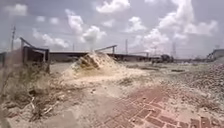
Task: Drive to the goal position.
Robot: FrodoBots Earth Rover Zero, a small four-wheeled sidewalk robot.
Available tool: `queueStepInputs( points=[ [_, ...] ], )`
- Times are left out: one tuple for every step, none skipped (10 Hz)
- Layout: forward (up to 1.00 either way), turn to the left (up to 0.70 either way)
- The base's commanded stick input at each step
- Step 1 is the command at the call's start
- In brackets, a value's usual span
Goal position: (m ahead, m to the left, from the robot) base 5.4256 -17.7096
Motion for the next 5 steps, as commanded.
queueStepInputs(
  points=[
    [0.44,0.27],
    [0.44,0.27],
    [0.44,0.27],
    [0.44,0.27],
    [0.44,0.27]
  ],
)
